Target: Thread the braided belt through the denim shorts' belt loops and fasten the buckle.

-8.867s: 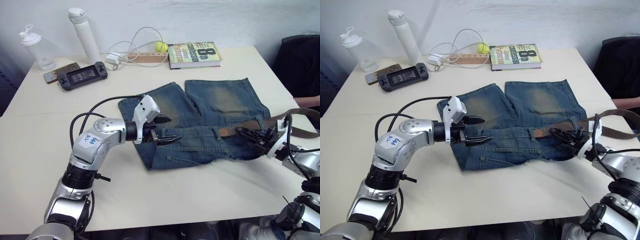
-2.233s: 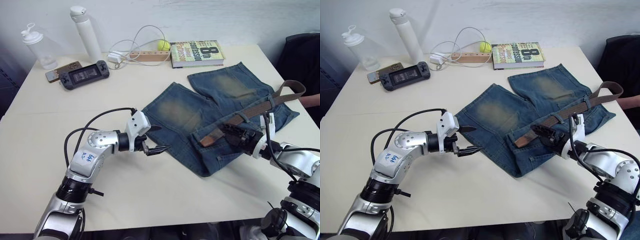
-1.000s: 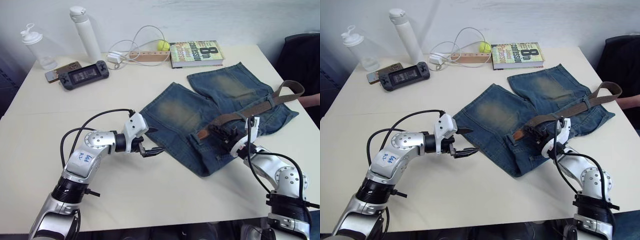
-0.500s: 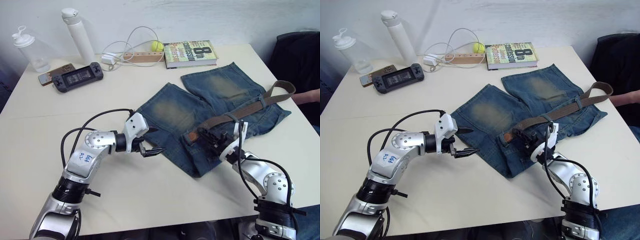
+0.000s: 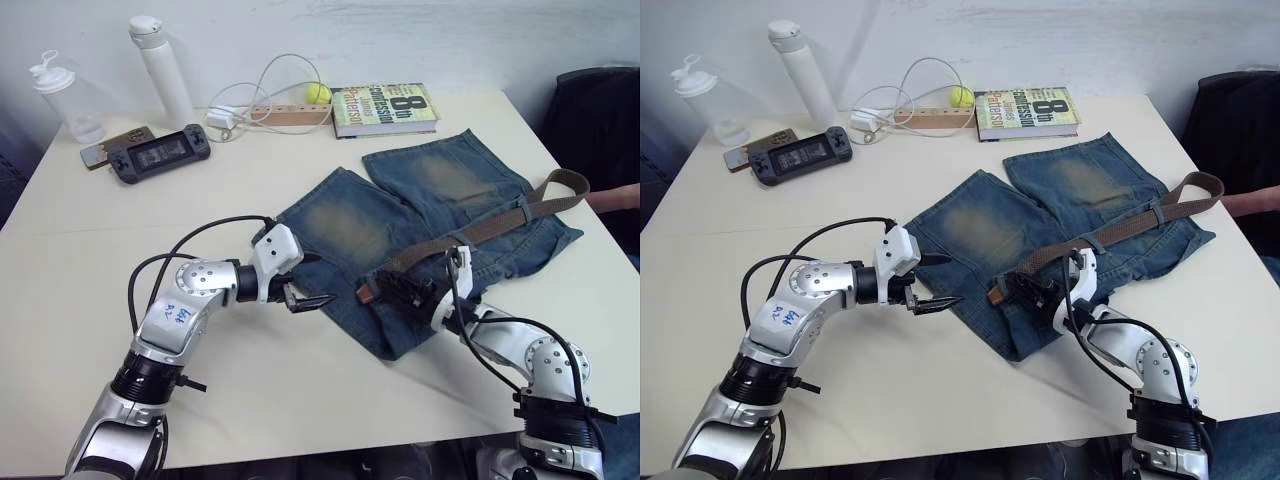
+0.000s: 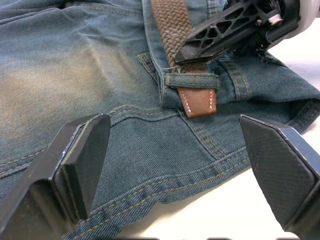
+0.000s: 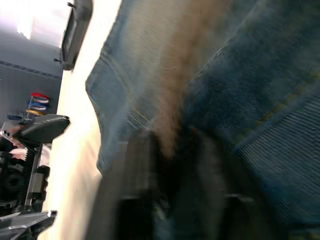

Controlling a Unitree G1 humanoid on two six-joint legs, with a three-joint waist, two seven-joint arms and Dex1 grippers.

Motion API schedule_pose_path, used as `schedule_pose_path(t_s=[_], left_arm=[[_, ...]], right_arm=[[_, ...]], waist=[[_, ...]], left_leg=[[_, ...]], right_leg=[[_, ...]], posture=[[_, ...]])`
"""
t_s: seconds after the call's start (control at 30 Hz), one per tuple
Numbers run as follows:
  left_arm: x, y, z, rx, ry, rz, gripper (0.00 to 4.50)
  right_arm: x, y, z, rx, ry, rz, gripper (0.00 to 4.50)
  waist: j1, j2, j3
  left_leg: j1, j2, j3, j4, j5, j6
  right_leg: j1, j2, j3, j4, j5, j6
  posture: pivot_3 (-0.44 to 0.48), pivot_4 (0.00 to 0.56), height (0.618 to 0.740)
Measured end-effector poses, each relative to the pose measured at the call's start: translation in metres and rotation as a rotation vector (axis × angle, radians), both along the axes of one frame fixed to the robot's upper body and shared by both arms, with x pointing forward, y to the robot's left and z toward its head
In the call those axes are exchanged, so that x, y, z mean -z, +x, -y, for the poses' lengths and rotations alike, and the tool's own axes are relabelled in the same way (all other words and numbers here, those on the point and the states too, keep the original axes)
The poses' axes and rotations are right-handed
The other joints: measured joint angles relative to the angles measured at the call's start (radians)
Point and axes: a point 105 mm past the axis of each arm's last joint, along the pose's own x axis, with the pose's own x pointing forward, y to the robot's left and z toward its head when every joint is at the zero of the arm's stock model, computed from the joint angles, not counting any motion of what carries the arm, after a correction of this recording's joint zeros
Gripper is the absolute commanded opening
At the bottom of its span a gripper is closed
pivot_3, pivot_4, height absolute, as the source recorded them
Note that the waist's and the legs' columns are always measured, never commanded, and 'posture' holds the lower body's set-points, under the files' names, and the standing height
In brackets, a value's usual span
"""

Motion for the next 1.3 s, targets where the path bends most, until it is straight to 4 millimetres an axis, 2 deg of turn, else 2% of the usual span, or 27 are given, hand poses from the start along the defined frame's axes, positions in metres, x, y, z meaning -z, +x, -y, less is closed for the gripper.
schedule_pose_path(t_s=[0.1,0.23,0.47,0.5,0.53,0.63,0.73,0.77,0.8,0.9,1.07,1.2,1.3], left_arm=[[0.001,0.000,0.001,0.005,0.005,0.003,4.50],[0.000,0.000,0.001,0.003,0.006,0.007,4.50],[0.000,-0.001,0.004,0.011,-0.001,0.011,4.50],[0.001,-0.001,0.004,0.011,0.000,0.011,4.50],[0.001,-0.001,0.004,0.011,0.001,0.011,4.50],[0.001,0.000,0.004,0.009,0.005,0.012,4.50],[0.001,0.000,0.004,0.010,0.007,0.012,4.50],[0.002,-0.001,0.004,0.013,0.010,0.014,4.50],[0.003,-0.001,0.005,0.018,0.017,0.019,4.50],[0.008,0.000,0.015,0.052,0.037,0.023,4.50],[0.006,-0.004,0.030,0.119,0.048,0.053,4.50],[0.007,-0.005,0.031,0.136,0.059,0.065,4.50],[0.012,-0.005,0.031,0.151,0.082,0.064,4.50]], right_arm=[[-0.011,-0.001,0.018,0.048,0.004,-0.003,4.39],[-0.025,0.000,0.042,0.143,0.048,-0.005,4.46],[-0.031,0.008,0.052,0.186,0.090,-0.017,4.46],[-0.031,0.010,0.053,0.193,0.096,-0.022,3.96],[-0.030,0.013,0.055,0.206,0.103,-0.029,3.69],[-0.028,0.017,0.057,0.231,0.110,-0.043,2.27],[-0.020,0.016,0.043,0.200,0.126,-0.074,0.65],[-0.016,0.014,0.036,0.178,0.129,-0.088,0.28],[-0.013,0.012,0.028,0.156,0.131,-0.097,0.08],[-0.007,0.008,0.010,0.110,0.140,-0.120,0.08],[-0.007,0.007,0.011,0.111,0.078,-0.113,0.08],[-0.006,0.004,0.023,0.126,0.034,-0.109,1.69],[-0.017,-0.003,0.038,0.114,-0.047,-0.066,3.15]], waist=[[0.013,0.000,0.000],[0.025,0.001,0.000],[0.020,0.002,0.001],[0.021,0.002,0.001],[0.021,0.002,0.001],[0.022,0.002,0.001],[0.022,0.002,0.001],[0.021,0.002,0.001],[0.022,0.002,0.001],[0.022,0.002,0.001],[0.021,0.002,0.001],[0.024,0.003,0.001],[0.025,0.004,0.002]], left_leg=[[-0.001,-0.001,0.000,0.001,0.000,0.000],[-0.001,-0.001,0.000,0.001,0.000,0.000],[-0.001,0.000,0.000,0.001,0.000,0.000],[-0.001,0.000,0.000,0.001,0.000,0.000],[-0.001,-0.001,0.000,0.001,0.000,0.000],[-0.002,0.000,0.000,0.001,0.000,0.000],[-0.002,0.000,0.000,0.001,0.000,0.000],[-0.001,0.000,0.000,0.001,0.000,0.000],[-0.002,0.000,0.000,0.001,0.000,0.000],[-0.002,-0.001,0.000,0.001,0.000,0.000],[-0.002,-0.001,0.000,0.001,0.000,0.000],[-0.002,-0.001,0.000,0.001,0.000,0.000],[-0.002,-0.001,0.000,0.001,0.000,0.001]], right_leg=[[0.000,-0.001,0.000,0.000,0.000,0.000],[0.000,-0.001,0.000,-0.005,0.000,0.000],[0.000,0.000,0.000,-0.005,0.000,0.000],[0.000,0.000,0.000,-0.005,0.000,0.000],[0.000,0.000,0.000,-0.005,0.000,0.000],[0.000,0.000,0.000,-0.005,0.000,0.000],[0.000,0.000,0.000,-0.005,0.000,0.000],[0.000,0.000,0.000,-0.005,0.000,0.000],[0.000,0.000,0.000,-0.005,0.000,0.000],[0.000,0.000,0.000,-0.005,0.000,0.001],[0.000,0.000,0.000,-0.004,0.000,0.001],[0.000,-0.001,0.000,-0.005,0.000,0.001],[0.000,-0.001,0.000,-0.006,0.000,0.001]], posture=[[0.000,0.150,0.740],[0.000,0.150,0.740],[0.000,0.150,0.740],[0.000,0.150,0.740],[0.000,0.150,0.740],[0.000,0.150,0.740],[0.000,0.150,0.740],[0.000,0.150,0.740],[0.000,0.150,0.740],[0.000,0.150,0.740],[0.000,0.150,0.740],[0.000,0.150,0.740],[0.000,0.150,0.740]])
